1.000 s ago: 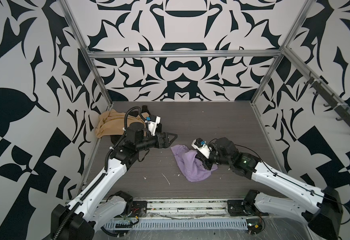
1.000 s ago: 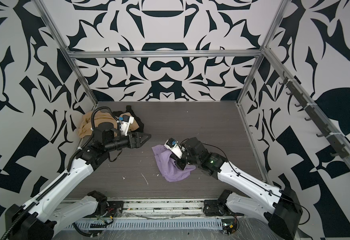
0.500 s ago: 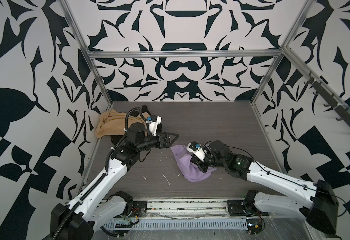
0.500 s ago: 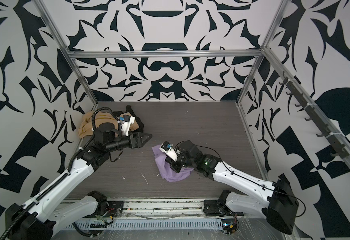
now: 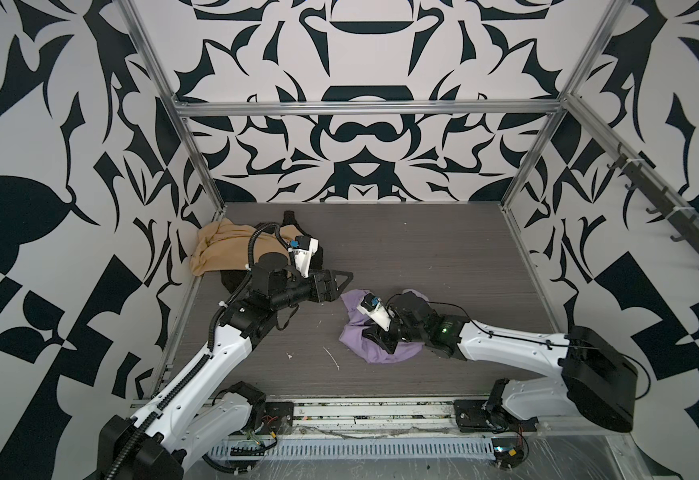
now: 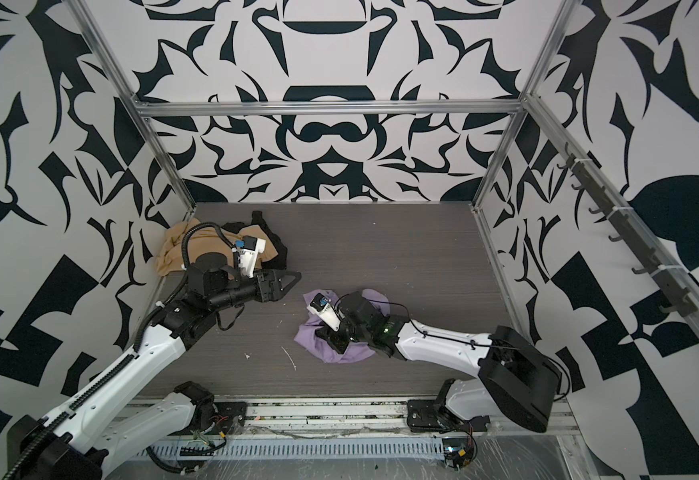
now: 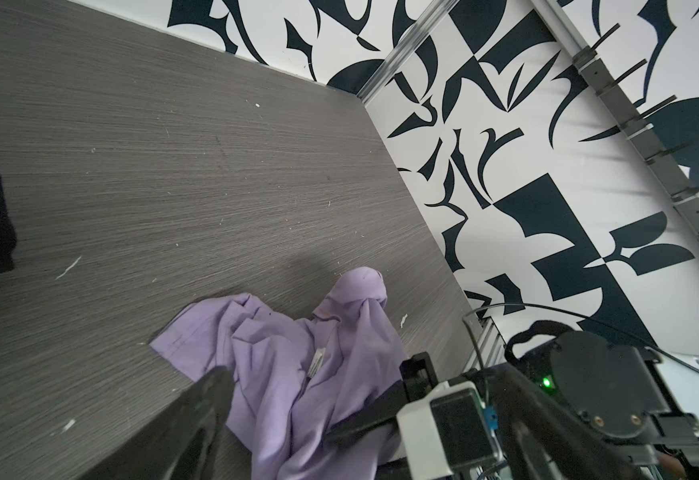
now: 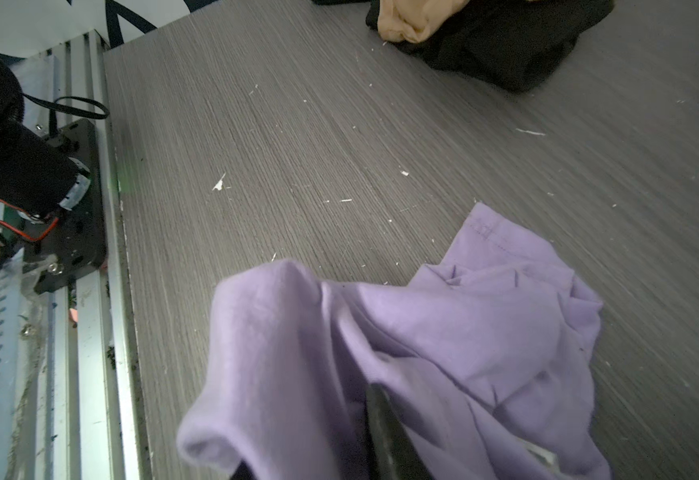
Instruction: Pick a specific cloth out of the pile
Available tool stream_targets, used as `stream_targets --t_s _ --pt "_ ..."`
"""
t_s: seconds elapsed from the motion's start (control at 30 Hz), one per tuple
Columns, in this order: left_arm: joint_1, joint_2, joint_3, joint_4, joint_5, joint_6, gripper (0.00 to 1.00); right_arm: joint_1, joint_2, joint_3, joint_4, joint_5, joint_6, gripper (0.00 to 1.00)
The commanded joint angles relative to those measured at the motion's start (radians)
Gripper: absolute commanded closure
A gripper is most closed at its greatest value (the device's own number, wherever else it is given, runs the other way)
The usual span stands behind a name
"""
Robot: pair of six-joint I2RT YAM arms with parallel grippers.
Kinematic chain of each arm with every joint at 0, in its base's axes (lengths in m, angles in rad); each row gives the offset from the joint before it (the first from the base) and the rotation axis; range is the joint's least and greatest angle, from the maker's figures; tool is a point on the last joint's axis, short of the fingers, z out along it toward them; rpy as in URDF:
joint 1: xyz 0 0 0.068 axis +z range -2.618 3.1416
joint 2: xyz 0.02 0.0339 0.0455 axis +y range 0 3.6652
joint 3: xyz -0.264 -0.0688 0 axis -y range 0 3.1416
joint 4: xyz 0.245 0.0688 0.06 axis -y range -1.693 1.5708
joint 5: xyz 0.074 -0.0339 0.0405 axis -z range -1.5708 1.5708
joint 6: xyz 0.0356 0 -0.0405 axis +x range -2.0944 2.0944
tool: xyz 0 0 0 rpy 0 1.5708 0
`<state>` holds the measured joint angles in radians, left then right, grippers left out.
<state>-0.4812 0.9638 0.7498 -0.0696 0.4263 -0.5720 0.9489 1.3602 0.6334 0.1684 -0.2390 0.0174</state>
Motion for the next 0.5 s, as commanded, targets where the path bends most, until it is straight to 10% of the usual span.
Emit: stream_targets --t_s 0.0,0.47 --pt "-0.003 -0.004 -0.013 0.023 -0.008 -0.006 0.0 0.028 0.042 -0.011 0.141 0.005 0.059 0.62" --pt "-0.003 -0.026 -0.046 0.047 -0.014 -0.02 0.0 0.052 0.085 0.009 0.07 0.065 0.055 0.3"
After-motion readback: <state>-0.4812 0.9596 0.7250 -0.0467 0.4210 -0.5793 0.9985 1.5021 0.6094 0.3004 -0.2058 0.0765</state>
